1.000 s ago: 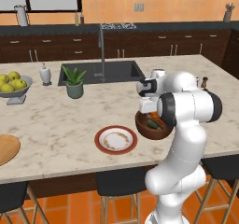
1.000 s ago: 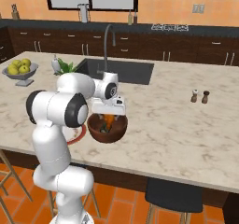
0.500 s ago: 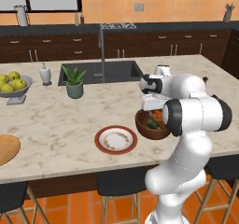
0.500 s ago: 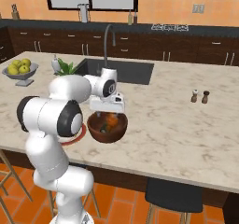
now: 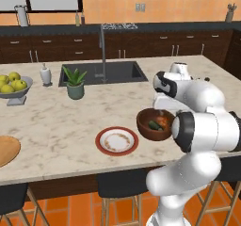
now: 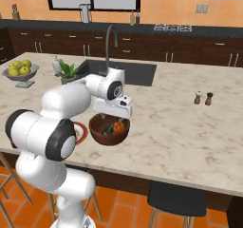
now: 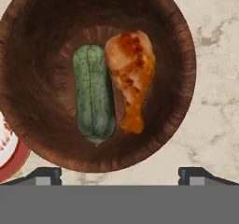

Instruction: Pick the chicken drumstick and cucumber from their plates and place them in the bowl. Then put the bowl in the fridge.

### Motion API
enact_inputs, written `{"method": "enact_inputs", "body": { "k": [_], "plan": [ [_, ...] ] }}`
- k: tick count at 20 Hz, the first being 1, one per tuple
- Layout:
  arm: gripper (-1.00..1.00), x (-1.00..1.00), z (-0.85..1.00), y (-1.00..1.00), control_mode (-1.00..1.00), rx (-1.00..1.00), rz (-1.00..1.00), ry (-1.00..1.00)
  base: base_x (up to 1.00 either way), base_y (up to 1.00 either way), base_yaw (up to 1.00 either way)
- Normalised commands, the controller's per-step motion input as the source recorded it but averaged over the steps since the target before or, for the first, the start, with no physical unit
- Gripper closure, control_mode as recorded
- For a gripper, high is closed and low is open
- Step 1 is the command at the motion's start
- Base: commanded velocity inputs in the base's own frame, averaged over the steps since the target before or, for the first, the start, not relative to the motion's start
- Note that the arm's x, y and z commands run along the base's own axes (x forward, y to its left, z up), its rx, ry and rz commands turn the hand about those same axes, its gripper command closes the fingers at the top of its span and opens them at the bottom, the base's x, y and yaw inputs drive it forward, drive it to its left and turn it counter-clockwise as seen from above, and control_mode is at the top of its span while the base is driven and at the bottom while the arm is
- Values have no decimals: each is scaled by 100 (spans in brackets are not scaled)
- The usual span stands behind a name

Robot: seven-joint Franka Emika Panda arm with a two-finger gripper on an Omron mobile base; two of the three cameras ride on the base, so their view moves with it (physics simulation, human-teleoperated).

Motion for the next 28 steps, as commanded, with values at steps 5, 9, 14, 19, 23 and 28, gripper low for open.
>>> {"method": "enact_inputs", "body": {
  "k": [5, 9, 14, 19, 23, 28],
  "plan": [
    [-100, 7, 0, -48, -100, 1, -14, 9, 0, 0, 0],
    [-100, 3, -3, -46, -100, 2, 0, 2, 0, 0, 0],
    [-100, 45, -26, -5, -100, 0, 0, 1, 0, 0, 0],
    [-100, 24, -39, -6, -100, 0, 0, 2, 0, 0, 0],
    [-100, 1, -46, -2, -100, 0, 0, 0, 0, 0, 0],
    [100, 1, -39, -2, -100, 0, 0, 0, 0, 0, 0]
  ]
}}
